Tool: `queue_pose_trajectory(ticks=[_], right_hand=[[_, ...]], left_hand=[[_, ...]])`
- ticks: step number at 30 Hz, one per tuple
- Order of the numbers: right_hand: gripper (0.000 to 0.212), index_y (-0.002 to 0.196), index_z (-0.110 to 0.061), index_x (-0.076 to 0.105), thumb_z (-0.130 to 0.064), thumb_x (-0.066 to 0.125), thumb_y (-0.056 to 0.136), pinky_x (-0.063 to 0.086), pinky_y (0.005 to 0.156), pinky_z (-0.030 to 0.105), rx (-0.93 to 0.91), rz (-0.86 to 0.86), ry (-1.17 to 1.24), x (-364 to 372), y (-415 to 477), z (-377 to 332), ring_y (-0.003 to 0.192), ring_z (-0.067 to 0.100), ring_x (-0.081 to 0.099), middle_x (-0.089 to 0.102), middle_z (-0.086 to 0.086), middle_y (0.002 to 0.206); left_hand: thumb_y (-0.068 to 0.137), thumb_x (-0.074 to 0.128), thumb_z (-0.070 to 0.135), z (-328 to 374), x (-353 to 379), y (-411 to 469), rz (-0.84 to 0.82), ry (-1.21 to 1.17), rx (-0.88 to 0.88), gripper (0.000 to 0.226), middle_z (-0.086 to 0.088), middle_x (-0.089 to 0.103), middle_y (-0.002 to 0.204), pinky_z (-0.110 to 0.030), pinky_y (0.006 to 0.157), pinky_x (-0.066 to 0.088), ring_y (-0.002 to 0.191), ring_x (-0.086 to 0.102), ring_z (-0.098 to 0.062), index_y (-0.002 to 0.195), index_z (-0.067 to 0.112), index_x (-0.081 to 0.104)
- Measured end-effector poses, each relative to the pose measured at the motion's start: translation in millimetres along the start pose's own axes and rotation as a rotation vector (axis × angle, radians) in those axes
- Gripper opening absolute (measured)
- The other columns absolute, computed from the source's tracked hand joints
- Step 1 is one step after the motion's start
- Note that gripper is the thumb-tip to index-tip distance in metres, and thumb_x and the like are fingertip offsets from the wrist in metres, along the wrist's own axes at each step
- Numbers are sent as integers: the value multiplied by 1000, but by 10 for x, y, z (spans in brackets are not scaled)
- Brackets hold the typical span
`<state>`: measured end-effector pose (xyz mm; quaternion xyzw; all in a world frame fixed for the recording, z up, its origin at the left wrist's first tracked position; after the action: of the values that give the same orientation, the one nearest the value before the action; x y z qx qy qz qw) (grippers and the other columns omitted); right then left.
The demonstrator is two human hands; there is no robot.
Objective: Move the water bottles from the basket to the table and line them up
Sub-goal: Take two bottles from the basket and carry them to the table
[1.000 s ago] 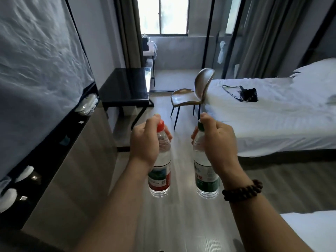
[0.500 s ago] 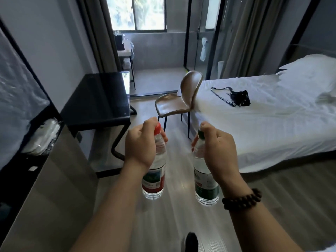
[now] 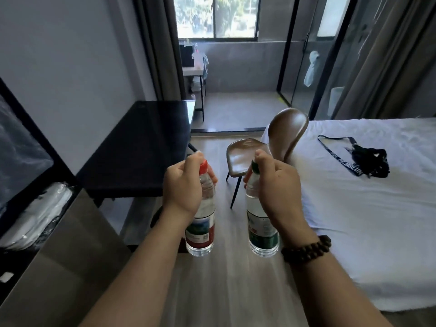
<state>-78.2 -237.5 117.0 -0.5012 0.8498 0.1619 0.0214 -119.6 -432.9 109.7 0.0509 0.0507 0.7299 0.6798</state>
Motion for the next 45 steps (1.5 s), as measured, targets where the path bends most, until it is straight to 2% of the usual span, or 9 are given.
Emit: queue_pose_trajectory(ticks=[3,4,8,13,25,29,33,37,45], right_hand=[[57,48,-24,64,-36,51,102,44,57,24,-18,-11,-2,235,569,87,48,3,52,60,-10,48],[58,46,-23,63,-33,52,103,43,56,24,-19,-24,-7,334,754,131,48,3,51,59,-11,47],[53,56,-11,68,-39,48,97,54,69,43,-39,-56,-15,771,1505,345,63,19,65,71,6,62],[63,52,-12,65,-46,43,101,53,73,52,-58,-103,-55,1429,2554,501,64,25,66,67,10,57],[65,60,-7,68,-55,40,94,56,74,52,22,-179,-64,2680,4578,913,67,31,67,70,13,65],[68,59,-6,67,-60,39,90,56,71,57,18,-210,-21,3134,5346,1197,67,39,66,68,18,64],[75,68,4,64,-63,39,90,54,71,56,-20,-286,14,3642,6167,1371,71,41,64,67,21,69],[67,63,-5,69,-53,42,101,55,70,43,-48,-394,-4,4106,6956,1384,68,27,67,71,11,68],[56,67,-12,72,-45,48,105,55,73,37,-114,-564,71,5205,8093,1481,71,21,69,73,6,72]], left_hand=[[99,49,32,-110,87,578,50,-14,-3,55,-22,68,65,-26,53,52,58,63,-24,72,-13,65],[97,50,34,-168,111,776,60,-26,-8,56,-23,68,65,-26,53,52,58,63,-24,73,-15,64],[87,50,42,-441,197,1607,69,-49,-13,57,-18,68,62,-32,58,52,58,63,-26,69,-10,64],[90,50,43,-646,260,2764,72,-15,0,55,-16,70,64,-34,63,55,60,66,-24,70,-6,66],[89,49,48,-1041,412,5122,62,87,14,57,-12,71,64,-39,65,55,62,67,-24,66,-1,68],[85,48,54,-1292,435,5853,128,120,-6,64,-24,67,68,-49,66,56,68,66,-41,68,-6,66],[94,47,40,-1418,477,6614,206,160,-21,55,-16,70,66,-34,63,53,61,65,-20,64,-1,67],[102,47,31,-1447,471,7373,294,166,-30,54,-25,66,70,-25,60,51,60,61,-18,68,-6,66],[101,46,39,-1759,237,8457,411,205,-61,51,-7,72,72,-29,71,52,70,68,-14,71,6,71]])
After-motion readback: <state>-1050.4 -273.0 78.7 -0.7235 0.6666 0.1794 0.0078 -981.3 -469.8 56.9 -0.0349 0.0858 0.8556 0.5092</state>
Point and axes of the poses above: each hand's wrist, its own y-axis towards the middle knuckle, its own x-axis out of the palm, z = x × y, the point moved 8 cm from there along y, towards the middle knuckle
